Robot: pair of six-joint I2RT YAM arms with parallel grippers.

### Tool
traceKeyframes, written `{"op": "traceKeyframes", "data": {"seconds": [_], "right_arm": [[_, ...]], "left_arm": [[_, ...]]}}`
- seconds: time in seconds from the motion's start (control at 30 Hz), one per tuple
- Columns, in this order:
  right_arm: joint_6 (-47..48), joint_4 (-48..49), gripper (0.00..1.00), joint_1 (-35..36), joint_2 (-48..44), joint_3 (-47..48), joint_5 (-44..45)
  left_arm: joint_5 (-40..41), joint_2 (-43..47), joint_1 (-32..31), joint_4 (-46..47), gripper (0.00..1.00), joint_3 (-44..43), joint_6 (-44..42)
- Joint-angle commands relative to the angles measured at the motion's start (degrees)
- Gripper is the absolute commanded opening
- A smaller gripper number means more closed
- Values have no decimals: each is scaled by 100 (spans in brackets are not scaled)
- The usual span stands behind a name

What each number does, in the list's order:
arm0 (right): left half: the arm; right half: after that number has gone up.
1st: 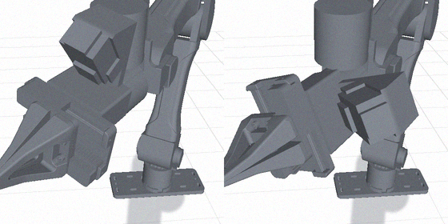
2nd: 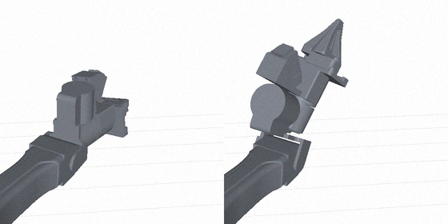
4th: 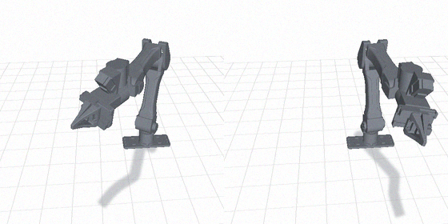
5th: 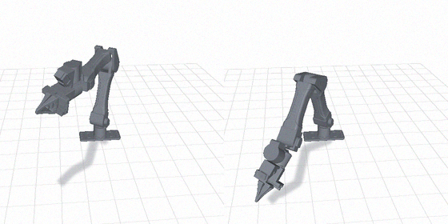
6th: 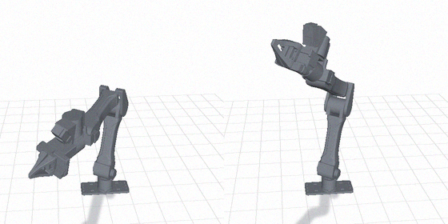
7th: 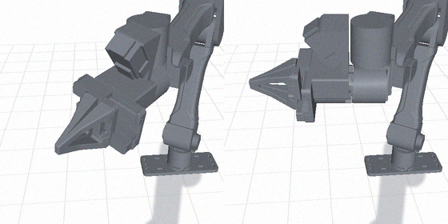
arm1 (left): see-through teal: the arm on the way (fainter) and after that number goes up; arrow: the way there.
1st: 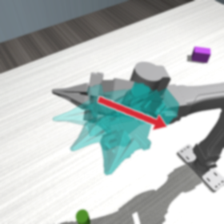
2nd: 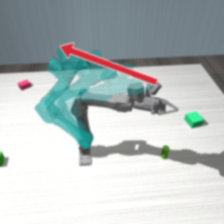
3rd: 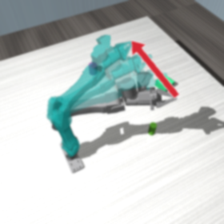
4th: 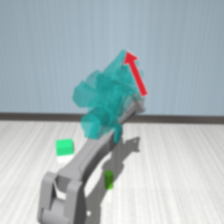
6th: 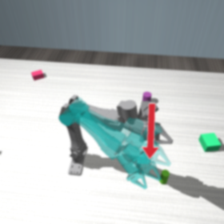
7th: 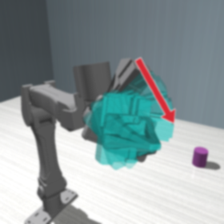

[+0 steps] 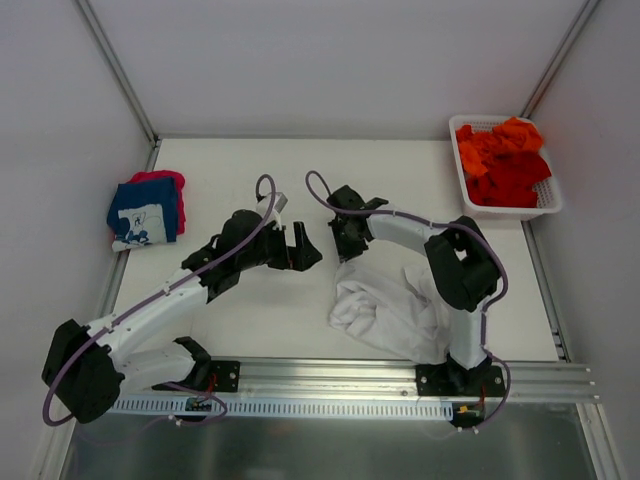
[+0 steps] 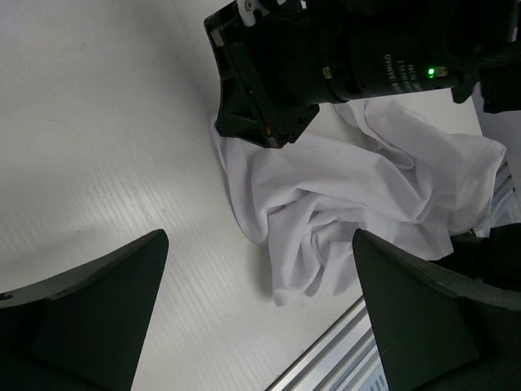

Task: Fold and stack the t-shirts
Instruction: Flatten the tshirt out

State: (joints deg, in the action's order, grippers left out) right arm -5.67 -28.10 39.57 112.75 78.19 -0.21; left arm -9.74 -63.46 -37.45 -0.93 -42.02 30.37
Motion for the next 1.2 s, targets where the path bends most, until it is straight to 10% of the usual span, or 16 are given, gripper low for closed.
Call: {"op": "traceKeyframes", "data": {"seconds": [0.0,0.67,1.17], "right_arm": [[-57,-240,7,200,177,170,214],[-48,-591,0,1334,915,3465,-1745],[-4,-636,0,1448,398,2877,-1623]], "left_arm": [[191,615,27,-206,99,150,-189],[1888,2408,80,-1225,99,1011,434],[3118,1540,89,-997,99,1196,206]]}}
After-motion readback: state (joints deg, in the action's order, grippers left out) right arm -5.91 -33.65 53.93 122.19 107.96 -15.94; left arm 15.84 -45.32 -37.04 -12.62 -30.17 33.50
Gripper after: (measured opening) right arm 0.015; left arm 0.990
